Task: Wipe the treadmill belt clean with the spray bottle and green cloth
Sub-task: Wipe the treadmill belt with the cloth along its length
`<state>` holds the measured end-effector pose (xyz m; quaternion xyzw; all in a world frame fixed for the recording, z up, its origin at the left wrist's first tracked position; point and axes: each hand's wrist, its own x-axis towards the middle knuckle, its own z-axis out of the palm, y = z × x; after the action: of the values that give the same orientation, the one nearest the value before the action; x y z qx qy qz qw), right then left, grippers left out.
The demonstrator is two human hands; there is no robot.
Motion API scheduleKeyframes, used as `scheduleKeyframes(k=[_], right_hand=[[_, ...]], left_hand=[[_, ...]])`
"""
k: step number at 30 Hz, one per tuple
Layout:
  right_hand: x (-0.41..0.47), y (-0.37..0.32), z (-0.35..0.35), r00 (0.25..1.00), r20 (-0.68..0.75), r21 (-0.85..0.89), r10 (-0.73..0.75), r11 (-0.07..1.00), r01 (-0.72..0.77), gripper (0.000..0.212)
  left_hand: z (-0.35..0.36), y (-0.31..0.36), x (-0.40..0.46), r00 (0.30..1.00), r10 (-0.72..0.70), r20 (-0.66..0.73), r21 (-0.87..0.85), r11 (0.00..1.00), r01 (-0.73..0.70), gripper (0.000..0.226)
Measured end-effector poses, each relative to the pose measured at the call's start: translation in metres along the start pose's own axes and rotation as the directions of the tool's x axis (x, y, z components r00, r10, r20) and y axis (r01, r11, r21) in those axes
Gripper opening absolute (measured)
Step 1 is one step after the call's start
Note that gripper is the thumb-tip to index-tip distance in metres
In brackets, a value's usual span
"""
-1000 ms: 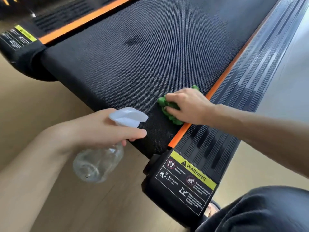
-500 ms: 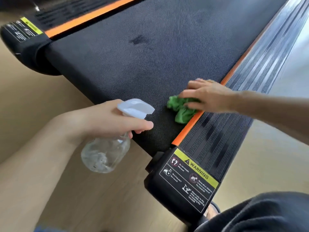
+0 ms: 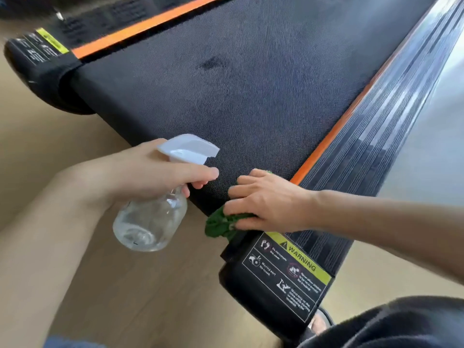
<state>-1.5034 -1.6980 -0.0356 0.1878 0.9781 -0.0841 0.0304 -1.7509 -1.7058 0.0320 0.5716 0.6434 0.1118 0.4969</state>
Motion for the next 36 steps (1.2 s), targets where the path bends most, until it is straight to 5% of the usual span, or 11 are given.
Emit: scheduleKeyframes(k=[2, 5, 8, 13, 18, 22, 25, 27, 32, 36], right_hand=[[-0.011, 0.033, -0.005, 0.999, -0.016, -0.071, 0.030, 0.997, -0.032, 0.030], [-0.039, 0.104, -0.019, 0.939, -0.129, -0.136, 0.319, 0.932, -0.336, 0.046], [-0.038, 0.111, -0.015, 0.848, -0.207, 0.012, 0.489, 0.868, -0.497, 0.053], [0.005, -0.002, 0.007, 0.989, -0.078, 0.086, 0.126, 0.989, -0.119, 0.020], [0.027, 0.015, 0.002, 0.985, -0.093, -0.069, -0.145, 0.988, 0.139, 0.021], [0.066, 0.075, 0.001, 0.945, -0.319, -0.167, 0.066, 0.978, -0.124, 0.025], [0.113, 0.089, 0.005, 0.771, -0.475, 0.020, 0.425, 0.881, -0.473, 0.028], [0.119, 0.080, 0.010, 0.719, -0.504, 0.059, 0.479, 0.849, -0.525, 0.028], [0.051, 0.019, 0.015, 0.955, -0.291, -0.010, 0.055, 0.998, -0.061, 0.022], [0.072, 0.033, 0.012, 0.949, -0.242, -0.170, -0.201, 0.972, 0.163, 0.022]], left_hand=[[0.000, 0.003, -0.004, 1.000, 0.012, 0.019, -0.003, 1.000, -0.012, 0.037], [-0.005, 0.008, -0.012, 0.997, 0.036, 0.070, 0.063, 0.997, -0.041, 0.035], [-0.011, 0.009, -0.015, 0.997, 0.032, 0.065, 0.070, 0.997, -0.037, 0.038], [-0.016, 0.010, -0.009, 1.000, 0.013, -0.010, 0.013, 1.000, -0.013, 0.039], [-0.018, 0.008, -0.003, 0.997, -0.008, -0.072, -0.045, 0.999, 0.005, 0.035], [-0.024, 0.003, -0.002, 0.994, -0.029, -0.109, -0.056, 0.998, 0.023, 0.038], [-0.029, -0.002, 0.000, 0.986, -0.046, -0.159, -0.097, 0.995, 0.030, 0.035], [-0.032, -0.005, 0.001, 0.981, -0.065, -0.185, -0.120, 0.992, 0.043, 0.035], [-0.043, -0.017, 0.001, 0.977, -0.103, -0.184, -0.218, 0.974, 0.061, 0.047], [-0.046, -0.026, 0.007, 0.964, -0.143, -0.224, -0.274, 0.959, 0.078, 0.041]])
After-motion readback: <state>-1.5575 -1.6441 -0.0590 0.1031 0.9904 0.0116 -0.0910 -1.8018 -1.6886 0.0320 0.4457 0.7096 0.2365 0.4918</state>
